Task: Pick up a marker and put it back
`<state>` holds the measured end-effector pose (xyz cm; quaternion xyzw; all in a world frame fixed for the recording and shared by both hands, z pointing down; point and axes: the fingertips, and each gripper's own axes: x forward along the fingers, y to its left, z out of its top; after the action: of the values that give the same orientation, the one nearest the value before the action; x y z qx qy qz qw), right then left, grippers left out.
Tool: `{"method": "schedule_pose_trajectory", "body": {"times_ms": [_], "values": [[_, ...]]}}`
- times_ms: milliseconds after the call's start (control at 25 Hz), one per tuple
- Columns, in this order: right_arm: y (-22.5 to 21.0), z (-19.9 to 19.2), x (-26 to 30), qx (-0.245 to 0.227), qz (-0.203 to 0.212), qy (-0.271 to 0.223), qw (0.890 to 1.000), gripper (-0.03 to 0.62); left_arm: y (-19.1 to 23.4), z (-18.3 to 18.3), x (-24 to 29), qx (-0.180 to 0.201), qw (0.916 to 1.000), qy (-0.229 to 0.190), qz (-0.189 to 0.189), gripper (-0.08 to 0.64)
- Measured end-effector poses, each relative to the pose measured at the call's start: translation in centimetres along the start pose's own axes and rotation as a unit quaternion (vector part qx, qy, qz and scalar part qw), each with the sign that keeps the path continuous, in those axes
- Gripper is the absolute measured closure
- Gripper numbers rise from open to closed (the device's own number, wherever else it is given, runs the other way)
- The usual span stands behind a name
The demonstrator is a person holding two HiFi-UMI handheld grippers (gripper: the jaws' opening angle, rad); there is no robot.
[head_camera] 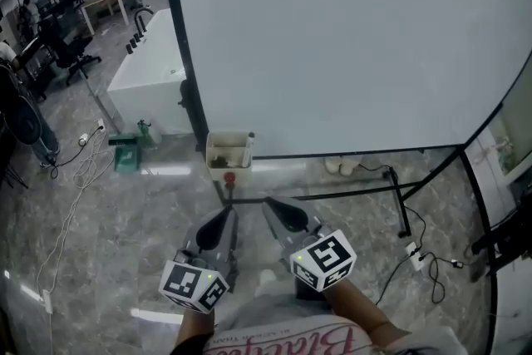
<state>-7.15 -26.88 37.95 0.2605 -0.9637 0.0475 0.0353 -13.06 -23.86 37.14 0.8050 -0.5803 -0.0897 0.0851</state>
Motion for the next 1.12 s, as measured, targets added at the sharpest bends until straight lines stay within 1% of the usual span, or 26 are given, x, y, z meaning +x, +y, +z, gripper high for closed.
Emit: {"method": "schedule_pose_trajectory", "body": {"times_ms": [200, 320, 400, 560, 680, 800, 920, 1040, 1120], "values": [[-3.6, -0.3, 3.5, 0.003, -0.015, 0.011, 1.000, 0.584, 2.1, 0.4, 2.4, 0.002, 0.9999, 0.000, 0.013, 0.560], [-5.6, -1.2, 5.9, 0.013, -0.024, 0.026, 0.999, 0.550, 3.4, 0.5, 3.6, -0.001, 0.9999, 0.003, 0.015, 0.560], [-6.8, -1.9, 7.4, 0.027, -0.029, 0.038, 0.999, 0.520, 4.1, 0.8, 4.5, 0.001, 0.9999, 0.004, 0.014, 0.560], [-8.4, -3.6, 10.0, 0.063, -0.030, 0.069, 0.995, 0.511, 5.3, 1.6, 6.4, 0.010, 0.9999, 0.002, 0.006, 0.560], [-8.7, -4.0, 11.7, 0.089, -0.026, 0.077, 0.993, 0.495, 6.4, 2.2, 7.2, 0.012, 0.9999, 0.001, 0.003, 0.560], [-8.7, -4.0, 12.4, 0.095, -0.030, 0.075, 0.992, 0.495, 7.0, 2.6, 7.6, 0.010, 0.9999, -0.002, -0.004, 0.560], [-8.0, -3.5, 12.4, 0.100, -0.020, 0.065, 0.993, 0.528, 7.5, 2.7, 7.8, 0.007, 0.9999, -0.003, -0.008, 0.560], [-7.7, -2.3, 12.0, 0.098, -0.012, 0.045, 0.994, 0.529, 7.7, 2.8, 8.2, 0.004, 0.9999, -0.006, -0.011, 0.560], [-7.8, -0.7, 11.5, 0.098, -0.008, 0.022, 0.995, 0.529, 7.7, 3.1, 8.4, 0.004, 0.9998, -0.009, -0.016, 0.560]]}}
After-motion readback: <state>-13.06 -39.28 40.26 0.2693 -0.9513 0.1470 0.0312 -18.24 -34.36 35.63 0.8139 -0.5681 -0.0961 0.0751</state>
